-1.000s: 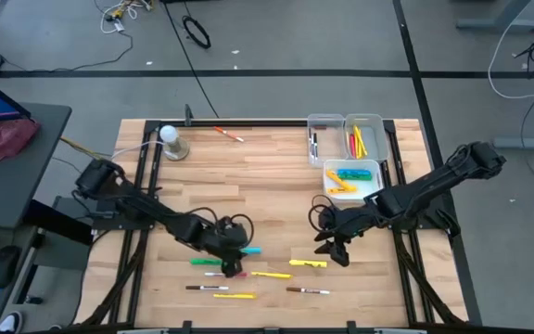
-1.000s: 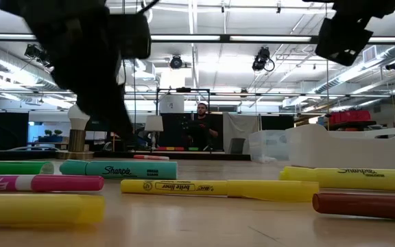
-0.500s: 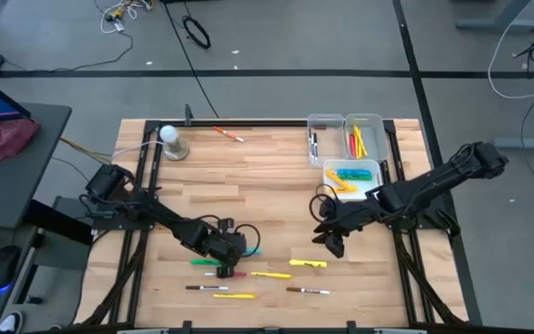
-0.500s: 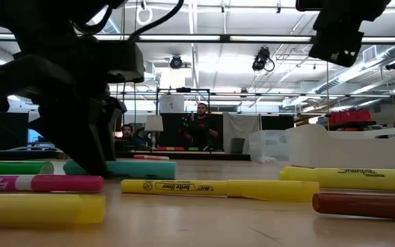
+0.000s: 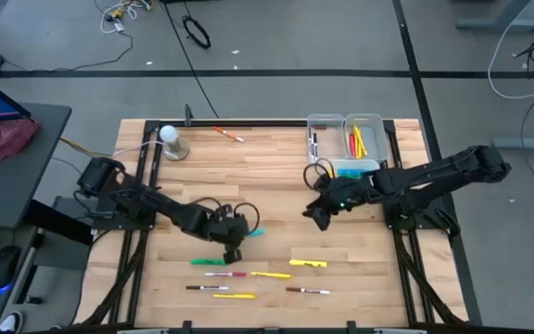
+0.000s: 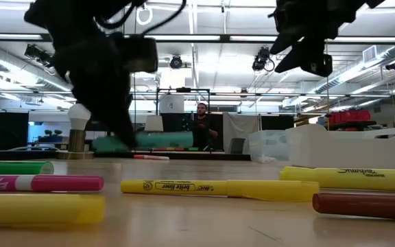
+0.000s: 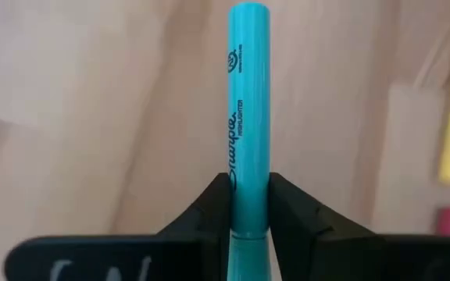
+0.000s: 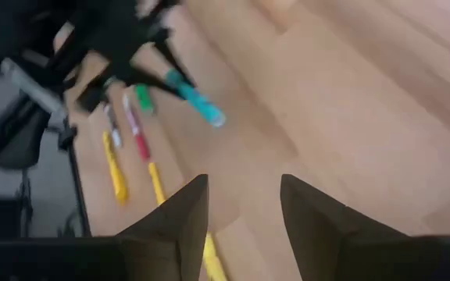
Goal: Pick & Place Markers
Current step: Put the light blue highlighter pen into the white bin, then put the green highlighter pen into the white bin
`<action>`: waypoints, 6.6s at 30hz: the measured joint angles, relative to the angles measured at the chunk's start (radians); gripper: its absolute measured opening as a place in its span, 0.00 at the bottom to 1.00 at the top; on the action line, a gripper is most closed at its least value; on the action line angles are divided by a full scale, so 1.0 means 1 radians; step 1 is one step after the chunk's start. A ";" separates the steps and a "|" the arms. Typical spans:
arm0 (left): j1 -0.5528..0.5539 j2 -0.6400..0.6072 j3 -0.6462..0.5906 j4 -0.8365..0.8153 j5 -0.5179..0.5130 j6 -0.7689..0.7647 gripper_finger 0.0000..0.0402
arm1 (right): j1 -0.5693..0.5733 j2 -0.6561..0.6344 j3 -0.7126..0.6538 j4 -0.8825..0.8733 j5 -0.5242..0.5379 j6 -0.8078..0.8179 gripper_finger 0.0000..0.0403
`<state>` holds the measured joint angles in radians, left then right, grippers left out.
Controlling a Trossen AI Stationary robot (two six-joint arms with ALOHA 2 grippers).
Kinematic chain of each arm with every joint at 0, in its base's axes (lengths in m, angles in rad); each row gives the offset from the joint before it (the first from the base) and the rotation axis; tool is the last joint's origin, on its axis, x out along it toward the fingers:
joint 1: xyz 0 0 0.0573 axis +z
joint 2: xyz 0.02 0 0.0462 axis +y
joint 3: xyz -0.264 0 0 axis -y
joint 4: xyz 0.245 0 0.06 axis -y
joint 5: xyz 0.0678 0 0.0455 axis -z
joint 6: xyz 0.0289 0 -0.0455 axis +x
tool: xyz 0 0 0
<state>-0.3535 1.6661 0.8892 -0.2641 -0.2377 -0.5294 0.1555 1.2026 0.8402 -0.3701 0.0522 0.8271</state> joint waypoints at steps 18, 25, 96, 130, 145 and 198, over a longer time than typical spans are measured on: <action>0.252 -0.268 0.001 0.273 -0.075 0.031 0.17 | -0.082 0.004 0.000 0.297 0.088 0.048 0.52; 0.253 -0.274 0.001 0.639 -0.054 0.071 0.17 | -0.065 0.023 0.000 0.579 0.072 -0.226 0.64; 0.264 -0.274 0.002 0.664 0.017 0.121 0.55 | -0.345 -0.209 -0.317 -0.173 0.241 -0.529 0.14; 0.271 -0.299 0.001 0.634 0.142 0.096 0.55 | -0.341 -0.117 -0.192 -0.343 0.081 -0.491 0.48; 0.075 -0.490 0.002 -0.315 0.165 0.046 0.55 | -0.119 -0.111 -0.023 0.149 -0.001 -0.256 0.40; -0.416 -0.318 -0.447 0.084 -0.041 -0.165 0.51 | 0.064 -0.135 0.102 0.518 0.072 -0.470 0.33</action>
<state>-0.7697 1.3482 0.4427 -0.1796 -0.2788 -0.6942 0.2199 1.0679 0.9424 0.1475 0.1238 0.3569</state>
